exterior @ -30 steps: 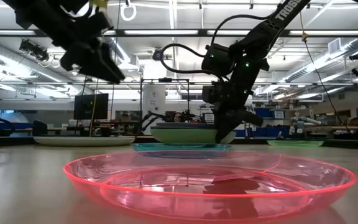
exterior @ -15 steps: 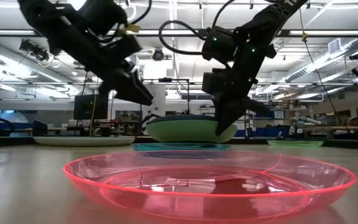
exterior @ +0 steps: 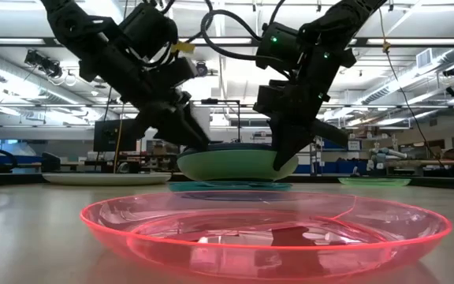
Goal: Stack plastic plates
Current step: Stack the stacked plates on top of the light blue plate, then stack the light blue plate on top of the pink plate
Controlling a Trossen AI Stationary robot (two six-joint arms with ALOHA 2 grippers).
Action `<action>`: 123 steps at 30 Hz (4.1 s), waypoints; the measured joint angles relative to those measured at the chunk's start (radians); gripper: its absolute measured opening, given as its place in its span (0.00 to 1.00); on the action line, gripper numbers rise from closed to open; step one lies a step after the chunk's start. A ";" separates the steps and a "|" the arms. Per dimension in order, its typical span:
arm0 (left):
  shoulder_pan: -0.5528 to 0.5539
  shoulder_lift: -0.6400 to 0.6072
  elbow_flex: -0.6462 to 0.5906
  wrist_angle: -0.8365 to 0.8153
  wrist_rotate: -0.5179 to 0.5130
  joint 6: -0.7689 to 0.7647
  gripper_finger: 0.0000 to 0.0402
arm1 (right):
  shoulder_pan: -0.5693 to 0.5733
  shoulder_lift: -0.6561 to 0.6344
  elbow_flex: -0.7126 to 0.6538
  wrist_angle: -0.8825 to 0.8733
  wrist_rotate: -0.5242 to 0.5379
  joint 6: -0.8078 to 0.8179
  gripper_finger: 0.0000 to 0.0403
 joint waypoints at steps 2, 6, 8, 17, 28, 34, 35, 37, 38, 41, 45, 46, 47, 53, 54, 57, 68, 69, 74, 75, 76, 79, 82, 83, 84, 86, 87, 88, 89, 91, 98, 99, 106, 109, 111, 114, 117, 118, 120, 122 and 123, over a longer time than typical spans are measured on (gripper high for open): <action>0.001 0.016 0.000 0.009 -0.019 -0.002 0.43 | 0.000 0.000 0.000 0.006 0.005 0.001 0.08; 0.023 0.016 0.000 -0.006 -0.028 -0.068 0.43 | 0.002 -0.001 0.000 0.011 0.006 -0.001 0.08; 0.032 0.016 0.000 -0.007 -0.039 -0.068 0.43 | 0.006 -0.002 0.000 0.015 0.007 -0.002 0.08; 0.066 0.016 0.000 -0.022 0.046 -0.045 0.43 | 0.035 -0.003 0.000 0.017 0.006 -0.002 0.08; 0.055 0.015 0.000 -0.083 0.045 0.101 0.39 | 0.070 -0.023 0.000 0.037 0.001 0.011 0.08; 0.049 0.015 -0.001 -0.097 0.071 0.130 0.20 | 0.075 -0.024 0.001 0.036 0.001 0.047 0.10; 0.048 0.015 -0.001 -0.100 0.079 0.133 0.16 | 0.075 -0.026 0.002 0.038 0.004 0.046 0.11; 0.046 0.016 -0.001 -0.100 0.086 0.142 0.10 | 0.075 -0.028 0.002 0.038 0.019 0.060 0.16; 0.041 0.016 -0.002 -0.098 0.083 0.142 0.10 | 0.076 -0.028 0.002 0.040 0.027 0.072 0.18; 0.028 0.016 -0.001 -0.088 0.042 0.147 0.10 | 0.094 -0.029 0.004 0.047 0.107 0.106 0.28; -0.002 0.013 -0.001 -0.103 -0.091 0.176 0.10 | 0.155 -0.035 0.004 0.021 0.301 0.120 0.41; -0.008 0.008 -0.001 -0.108 -0.126 0.182 0.10 | 0.175 -0.042 0.004 0.002 0.339 0.119 0.45; -0.011 0.002 -0.002 -0.106 -0.160 0.181 0.10 | 0.195 -0.052 0.002 -0.015 0.359 0.119 0.48; -0.031 -0.070 -0.002 -0.137 -0.257 0.211 0.09 | 0.292 -0.155 0.002 -0.067 0.361 0.235 0.60; -0.033 -0.088 -0.002 -0.150 -0.262 0.220 0.09 | 0.302 -0.175 0.002 -0.072 0.356 0.269 0.61; -0.032 -0.158 -0.002 -0.227 -0.297 0.242 0.09 | 0.314 -0.236 0.002 -0.076 0.331 0.369 0.61; 0.200 -0.245 -0.001 -0.703 -0.363 -0.266 0.10 | 0.314 -0.324 0.002 -0.065 0.312 0.486 0.60; 0.218 -0.230 -0.001 -0.710 -0.362 -0.306 0.10 | 0.312 -0.321 0.002 -0.057 0.313 0.486 0.60; 0.237 -0.163 0.000 -0.693 -0.355 -0.388 0.10 | 0.303 -0.314 0.001 -0.026 0.300 0.492 0.60; 0.233 -0.152 0.000 -0.699 -0.349 -0.388 0.10 | 0.301 -0.314 0.001 -0.025 0.296 0.502 0.60; 0.227 -0.141 0.000 -0.695 -0.347 -0.392 0.10 | 0.300 -0.315 0.001 -0.030 0.295 0.513 0.60; 0.201 -0.118 0.000 -0.682 -0.329 -0.396 0.10 | 0.300 -0.316 0.001 -0.032 0.290 0.534 0.60; 0.173 -0.108 0.000 -0.684 -0.335 -0.404 0.10 | 0.301 -0.315 0.001 -0.037 0.287 0.537 0.60; 0.167 -0.108 0.000 -0.685 -0.335 -0.407 0.10 | 0.302 -0.315 0.001 -0.037 0.287 0.539 0.60; 0.162 -0.108 0.000 -0.688 -0.329 -0.409 0.10 | 0.302 -0.315 0.001 -0.038 0.287 0.540 0.60; 0.152 -0.109 0.000 -0.696 -0.318 -0.426 0.11 | 0.302 -0.315 0.001 -0.038 0.287 0.541 0.60; 0.149 -0.110 0.000 -0.703 -0.310 -0.437 0.11 | 0.302 -0.315 0.001 -0.041 0.287 0.545 0.60; 0.147 -0.110 0.000 -0.716 -0.292 -0.446 0.13 | 0.302 -0.315 0.001 -0.047 0.286 0.554 0.60; 0.147 -0.110 0.000 -0.732 -0.268 -0.456 0.15 | 0.302 -0.315 0.001 -0.053 0.283 0.566 0.60; 0.148 -0.110 0.000 -0.752 -0.220 -0.482 0.20 | 0.302 -0.315 0.001 -0.060 0.265 0.592 0.60; 0.127 -0.147 0.004 -0.819 -0.179 -0.578 0.46 | 0.353 -0.314 0.001 -0.068 0.285 0.652 0.60; 0.118 -0.156 0.015 -0.854 -0.175 -0.606 0.49 | 0.368 -0.314 0.001 -0.067 0.304 0.656 0.60; -0.020 -0.261 0.169 -1.090 -0.180 -0.796 0.56 | 0.438 -0.314 0.001 -0.059 0.353 0.721 0.59; -0.108 -0.297 0.219 -1.042 -0.186 -0.963 0.54 | 0.448 -0.314 0.001 -0.060 0.356 0.775 0.59; -0.172 -0.299 0.222 -0.946 -0.186 -1.047 0.52 | 0.460 -0.314 0.001 -0.058 0.358 0.803 0.58; -0.279 -0.274 0.222 -0.875 -0.188 -1.142 0.51 | 0.489 -0.314 -0.001 -0.046 0.363 0.843 0.57; -0.372 -0.197 0.220 -0.846 -0.233 -1.278 0.50 | 0.531 -0.314 -0.027 -0.009 0.376 0.879 0.55; -0.394 -0.167 0.220 -0.820 -0.256 -1.328 0.50 | 0.549 -0.314 -0.043 0.015 0.375 0.890 0.55; -0.419 -0.102 0.222 -0.753 -0.279 -1.419 0.50 | 0.582 -0.313 -0.079 0.055 0.375 0.917 0.54; -0.428 -0.032 0.220 -0.686 -0.292 -1.491 0.50 | 0.608 -0.313 -0.115 0.120 0.376 0.953 0.53; -0.428 0.000 0.220 -0.646 -0.296 -1.521 0.50 | 0.619 -0.313 -0.130 0.138 0.381 0.973 0.53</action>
